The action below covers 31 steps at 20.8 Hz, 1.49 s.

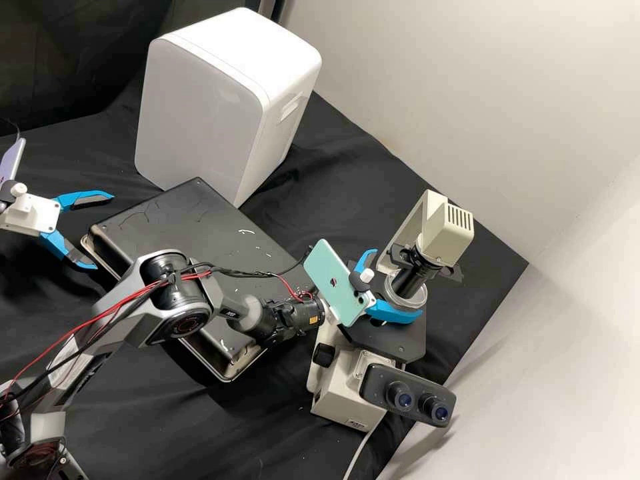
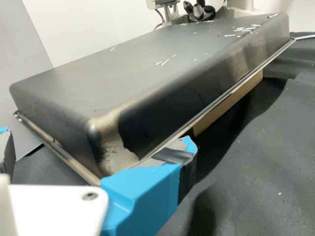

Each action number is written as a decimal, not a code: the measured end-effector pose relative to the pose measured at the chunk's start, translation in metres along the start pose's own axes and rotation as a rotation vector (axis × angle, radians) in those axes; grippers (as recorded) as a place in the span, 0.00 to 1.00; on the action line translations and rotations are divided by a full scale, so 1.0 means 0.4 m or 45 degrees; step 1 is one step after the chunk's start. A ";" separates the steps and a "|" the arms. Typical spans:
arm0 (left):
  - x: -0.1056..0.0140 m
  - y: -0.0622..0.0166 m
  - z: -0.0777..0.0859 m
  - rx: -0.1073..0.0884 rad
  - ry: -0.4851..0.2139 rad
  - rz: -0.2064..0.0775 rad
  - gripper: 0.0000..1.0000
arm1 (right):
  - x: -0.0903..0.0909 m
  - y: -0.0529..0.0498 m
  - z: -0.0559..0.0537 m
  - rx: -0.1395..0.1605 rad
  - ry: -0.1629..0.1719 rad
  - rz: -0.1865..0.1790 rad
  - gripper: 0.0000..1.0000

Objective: Place the petri dish on the bench

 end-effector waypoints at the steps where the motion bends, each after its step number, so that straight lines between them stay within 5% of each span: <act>1: 0.000 -0.001 -0.001 -0.001 0.004 -0.002 1.00 | 0.002 0.000 0.000 -0.001 -0.006 -0.008 1.00; 12: 0.020 -0.011 -0.001 -0.006 0.023 -0.028 1.00 | 0.035 0.006 0.007 0.004 -0.015 -0.006 1.00; 28: 0.027 -0.013 0.003 -0.005 0.019 -0.030 1.00 | 0.071 0.009 0.018 -0.039 0.012 0.022 1.00; 29: 0.027 -0.013 0.003 -0.005 0.019 -0.030 1.00 | 0.073 0.008 0.018 -0.041 0.018 0.022 0.00; 31: 0.027 -0.013 0.003 -0.005 0.019 -0.030 1.00 | 0.074 0.005 0.016 -0.031 0.032 0.019 0.00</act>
